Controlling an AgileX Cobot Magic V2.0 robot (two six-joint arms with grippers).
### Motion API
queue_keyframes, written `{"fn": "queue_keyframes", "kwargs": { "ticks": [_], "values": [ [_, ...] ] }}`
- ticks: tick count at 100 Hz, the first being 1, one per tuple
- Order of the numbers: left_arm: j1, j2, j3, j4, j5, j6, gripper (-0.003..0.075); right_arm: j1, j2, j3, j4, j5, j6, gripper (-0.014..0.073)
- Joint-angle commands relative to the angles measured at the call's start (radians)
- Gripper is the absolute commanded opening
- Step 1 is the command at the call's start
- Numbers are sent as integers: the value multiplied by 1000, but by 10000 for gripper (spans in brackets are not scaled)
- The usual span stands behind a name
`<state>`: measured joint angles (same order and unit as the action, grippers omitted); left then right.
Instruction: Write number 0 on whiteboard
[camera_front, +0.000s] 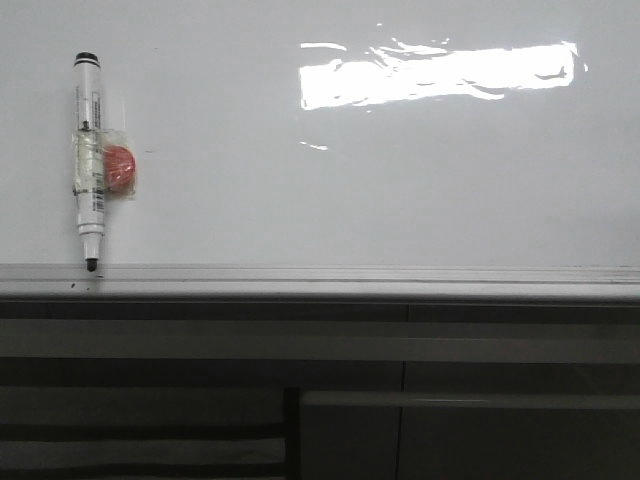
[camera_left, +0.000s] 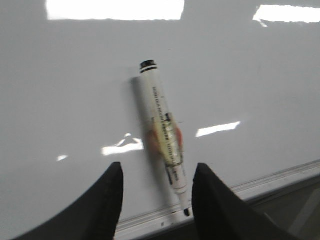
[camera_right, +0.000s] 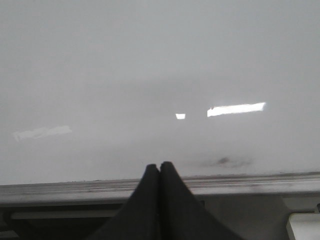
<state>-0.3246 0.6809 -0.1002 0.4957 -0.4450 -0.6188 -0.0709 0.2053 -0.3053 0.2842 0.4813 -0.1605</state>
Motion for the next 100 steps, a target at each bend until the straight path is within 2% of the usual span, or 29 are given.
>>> {"fn": "queue_keyframes", "kwargs": {
  "ticks": [1, 17, 29, 62, 77, 89, 100],
  "values": [
    [-10, 104, -35, -29, -222, -13, 285, 2, 25, -32, 3, -87, -13, -69],
    [-10, 277, -35, -146, -324, -15, 286, 9, 25, -32, 1, -108, -13, -69],
    [-10, 400, -35, -138, -475, -15, 286, 18, 25, -32, 1, -120, -13, -69],
    [-10, 682, -36, -123, -720, 3, 286, 18, 25, -32, 1, -111, -13, -69],
    [-10, 755, -50, -125, -756, 5, 286, 18, 25, -32, 1, -109, -13, -69],
    [-10, 803, -59, -125, -841, 5, 286, 18, 25, -32, 1, -109, -13, -69],
    [-10, 828, -77, -137, -847, 5, 285, 18, 25, -32, 1, -109, -13, -69]
  ]
}}
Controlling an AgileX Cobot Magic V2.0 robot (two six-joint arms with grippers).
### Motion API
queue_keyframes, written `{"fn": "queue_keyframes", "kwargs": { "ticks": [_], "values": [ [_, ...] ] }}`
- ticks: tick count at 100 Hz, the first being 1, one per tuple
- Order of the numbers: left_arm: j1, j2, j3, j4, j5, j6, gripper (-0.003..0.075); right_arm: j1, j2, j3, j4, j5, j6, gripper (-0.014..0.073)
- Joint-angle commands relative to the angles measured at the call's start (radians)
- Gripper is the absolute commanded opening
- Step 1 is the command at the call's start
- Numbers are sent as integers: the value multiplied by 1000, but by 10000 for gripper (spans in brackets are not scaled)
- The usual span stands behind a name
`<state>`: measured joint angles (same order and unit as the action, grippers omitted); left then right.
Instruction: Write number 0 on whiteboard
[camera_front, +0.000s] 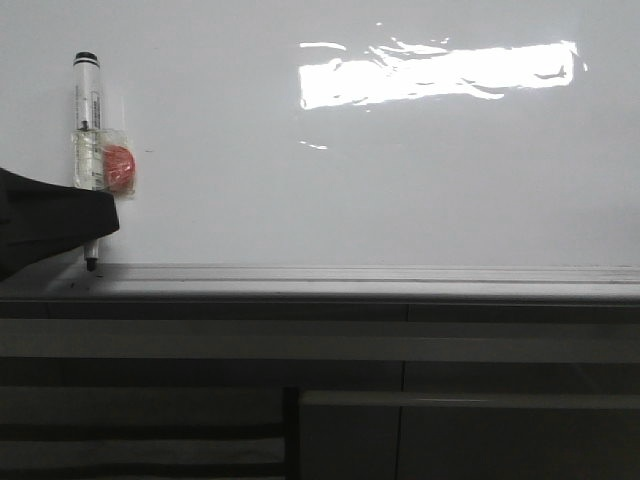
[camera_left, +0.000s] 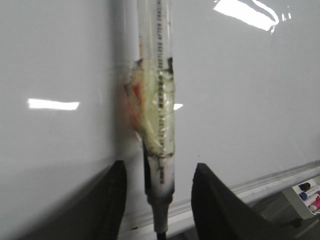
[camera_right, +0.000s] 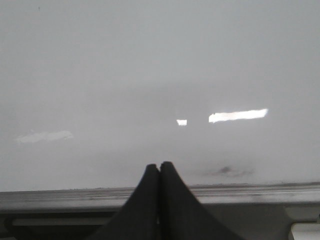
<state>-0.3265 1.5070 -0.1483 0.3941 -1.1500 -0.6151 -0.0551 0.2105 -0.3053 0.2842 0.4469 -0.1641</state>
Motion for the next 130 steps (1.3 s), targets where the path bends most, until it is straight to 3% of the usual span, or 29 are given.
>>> {"fn": "queue_keyframes", "kwargs": {
  "ticks": [1, 14, 28, 52, 65, 79, 85, 92, 104, 121, 130],
  "values": [
    [-8, 5, -27, -38, -142, 1, 285, 2, 20, -32, 1, -75, -9, -69],
    [-8, 21, -36, -66, -173, 11, 233, 2, 20, -32, 1, -75, -9, -69],
    [-8, 20, -36, -40, -177, 27, -16, 2, 20, -32, 1, -75, -9, -69],
    [-8, 20, -36, -21, -196, 109, -20, 6, 20, -32, 34, -73, -9, -69],
    [-8, 9, -36, 78, -210, 168, -20, 98, 20, -46, 51, -30, -15, -69],
    [-8, -22, -50, 272, -203, 323, -20, 261, 20, -105, 67, 103, -266, -68],
    [-8, -38, -67, 344, -170, 386, -20, 324, 20, -124, 71, 92, -372, -68],
    [-9, -69, -100, 381, -87, 386, -20, 389, 20, -137, 71, 25, -390, -60],
    [-49, -156, -184, 458, 152, 386, -20, 467, 54, -156, 71, -51, -390, 62],
    [-176, -280, -333, 665, 540, 386, -20, 504, 183, -162, 77, -97, -392, 412],
    [-262, -322, -387, 699, 718, 386, -20, 518, 273, -166, 96, -161, -392, 486]
  ]
}}
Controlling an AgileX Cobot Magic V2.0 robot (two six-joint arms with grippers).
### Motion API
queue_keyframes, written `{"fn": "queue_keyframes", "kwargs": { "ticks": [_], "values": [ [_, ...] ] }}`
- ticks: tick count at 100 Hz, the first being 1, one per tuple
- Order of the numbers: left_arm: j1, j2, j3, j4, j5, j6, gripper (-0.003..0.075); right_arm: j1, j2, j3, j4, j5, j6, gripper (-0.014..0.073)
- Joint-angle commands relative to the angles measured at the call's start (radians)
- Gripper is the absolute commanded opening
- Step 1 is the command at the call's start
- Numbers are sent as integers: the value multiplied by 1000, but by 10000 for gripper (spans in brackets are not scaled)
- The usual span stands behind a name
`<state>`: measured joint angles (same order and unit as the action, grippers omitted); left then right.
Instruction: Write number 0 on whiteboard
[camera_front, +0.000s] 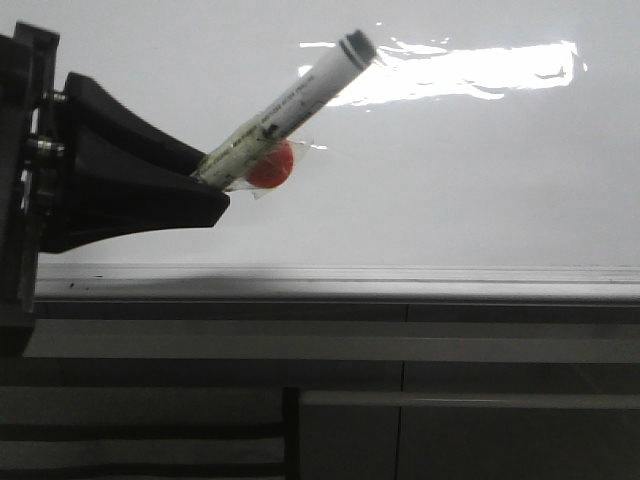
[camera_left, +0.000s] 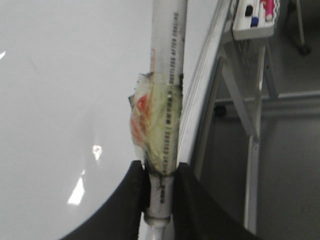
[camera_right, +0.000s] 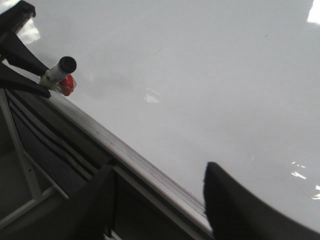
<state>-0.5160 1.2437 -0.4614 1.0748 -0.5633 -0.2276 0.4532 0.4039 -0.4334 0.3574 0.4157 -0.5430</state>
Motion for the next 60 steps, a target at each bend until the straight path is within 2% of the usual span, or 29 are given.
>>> {"fn": "queue_keyframes", "kwargs": {
  "ticks": [1, 5, 15, 48, 60],
  "values": [
    [-72, -61, -77, 18, 131, -2, -20, 12, 86, -39, 22, -132, -13, 486],
    [-109, -71, -96, 17, 200, -2, -20, 23, 125, -47, 22, -140, -14, 484],
    [-166, -73, -126, 17, 271, -2, -20, 57, 214, -88, 22, -149, -15, 484],
    [-186, -73, -130, -27, 295, -3, -20, 234, 461, -236, 22, -163, -17, 484],
    [-186, -73, -130, -27, 294, -3, -20, 319, 518, -257, 22, -217, -17, 484]
  ]
}}
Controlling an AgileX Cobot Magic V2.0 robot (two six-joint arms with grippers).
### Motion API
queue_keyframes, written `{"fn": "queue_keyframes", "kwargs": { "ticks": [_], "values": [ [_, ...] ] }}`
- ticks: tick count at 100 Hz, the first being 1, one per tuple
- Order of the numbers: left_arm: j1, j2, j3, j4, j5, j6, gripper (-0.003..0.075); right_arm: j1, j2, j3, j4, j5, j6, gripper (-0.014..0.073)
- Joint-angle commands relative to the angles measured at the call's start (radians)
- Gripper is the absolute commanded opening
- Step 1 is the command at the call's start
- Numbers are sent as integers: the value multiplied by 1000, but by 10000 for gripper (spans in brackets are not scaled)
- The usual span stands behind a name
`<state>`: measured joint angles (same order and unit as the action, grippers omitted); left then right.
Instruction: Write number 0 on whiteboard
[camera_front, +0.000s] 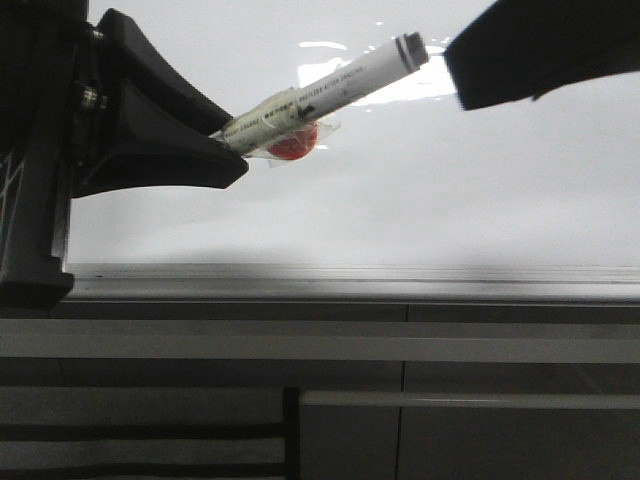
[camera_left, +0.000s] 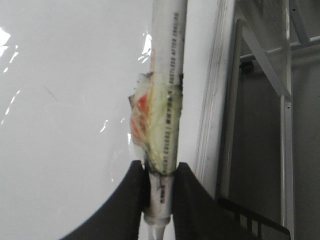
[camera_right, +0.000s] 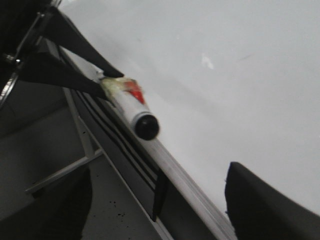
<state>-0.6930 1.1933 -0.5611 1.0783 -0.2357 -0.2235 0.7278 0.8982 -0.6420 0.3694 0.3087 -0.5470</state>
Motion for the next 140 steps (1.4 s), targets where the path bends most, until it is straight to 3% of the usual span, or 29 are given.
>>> {"fn": "queue_keyframes", "kwargs": {
  "ticks": [1, 25, 79, 91, 104, 140],
  "values": [
    [-9, -23, -31, -31, -34, -7, -20, 55, 26, -49, 10, -125, -13, 484],
    [-9, -23, -31, -29, -61, -7, -20, 133, 101, -49, 7, -309, -13, 484],
    [-9, -23, -31, -19, -102, 1, -20, 133, 167, -49, 7, -335, -13, 473],
    [-9, -23, -31, -19, -100, 3, -20, 133, 167, -49, 12, -337, -13, 330],
    [-9, -23, -31, -18, -82, 3, -20, 131, 167, -49, 42, -359, -13, -74],
    [-9, -25, -31, -18, -67, 3, -20, 131, 167, -49, 44, -367, -13, -69]
  ]
}}
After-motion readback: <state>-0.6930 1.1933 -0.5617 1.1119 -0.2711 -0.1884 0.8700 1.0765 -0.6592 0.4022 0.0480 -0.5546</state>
